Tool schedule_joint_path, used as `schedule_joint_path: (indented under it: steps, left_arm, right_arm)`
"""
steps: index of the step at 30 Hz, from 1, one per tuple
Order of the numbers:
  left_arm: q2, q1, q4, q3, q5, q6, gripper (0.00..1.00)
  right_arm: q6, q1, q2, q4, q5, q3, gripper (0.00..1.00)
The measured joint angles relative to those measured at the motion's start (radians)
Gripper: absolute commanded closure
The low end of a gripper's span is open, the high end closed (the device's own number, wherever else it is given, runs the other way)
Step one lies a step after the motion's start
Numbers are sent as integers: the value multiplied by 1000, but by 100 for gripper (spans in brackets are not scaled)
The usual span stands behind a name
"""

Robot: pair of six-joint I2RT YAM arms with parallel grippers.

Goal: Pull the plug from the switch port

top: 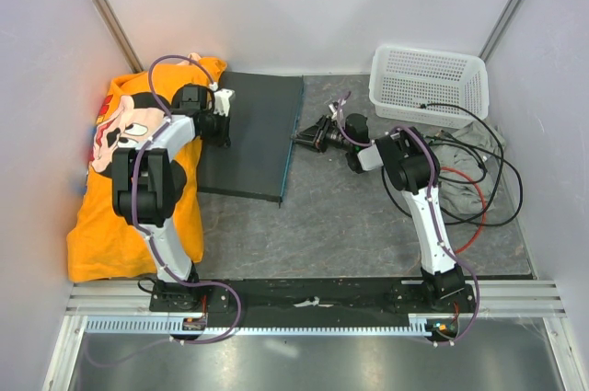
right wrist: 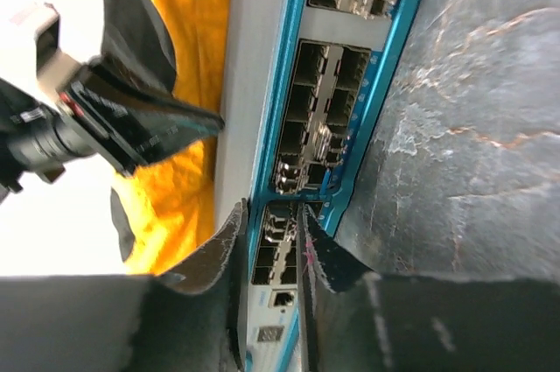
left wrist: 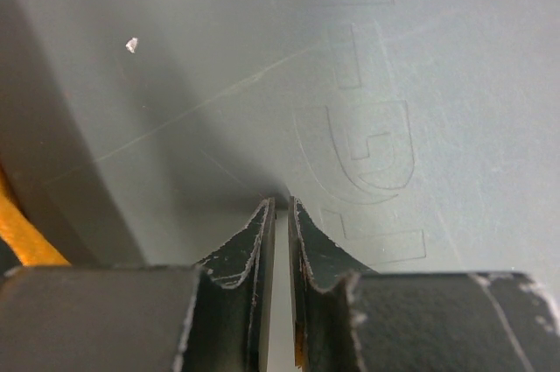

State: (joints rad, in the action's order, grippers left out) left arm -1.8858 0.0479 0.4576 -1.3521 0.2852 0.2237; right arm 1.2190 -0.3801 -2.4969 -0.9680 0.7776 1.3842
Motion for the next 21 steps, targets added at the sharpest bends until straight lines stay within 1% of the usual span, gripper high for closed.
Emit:
schedule_joint_path:
  steps: [2,3,4,5,6,7,10,15,16,18,21]
  left_arm:
    - [2,0,-1,2,0,3,82]
    - [4,0,-4,5,2,3,82]
    - [6,1,-3,6,2,3,82]
    - [7,2,-3,8,1,3,82]
    - [9,3,-6,12,2,4,82]
    - [11,5,-7,13,0,4,82]
    - [15,9,-9,17,0,9,82]
    - [16,17,-10,16,-4,21,82]
    - [17,18,-10,16,-5,24,82]
    - [17,21,-11,16,-6,27,82]
    - [17,26,-12,16,-6,27,82]
  right_arm:
    - [32,-1,-2,-50,-35,-20,62]
    - [56,-2,-7,-88,-52,-30,62]
    - [78,-2,-13,-122,-60,-37,65]
    - [99,0,-23,-165,-66,-42,74]
    - [120,0,-31,-193,-70,-44,77]
    - [140,2,-38,-224,-71,-45,82]
    - [186,5,-56,-284,-77,-48,84]
    - [203,5,-58,-327,-117,-73,90]
    - [203,5,-56,-331,-127,-80,93]
    - [201,8,-51,-332,-140,-89,94]
    - [204,9,-35,-341,-187,-126,92]
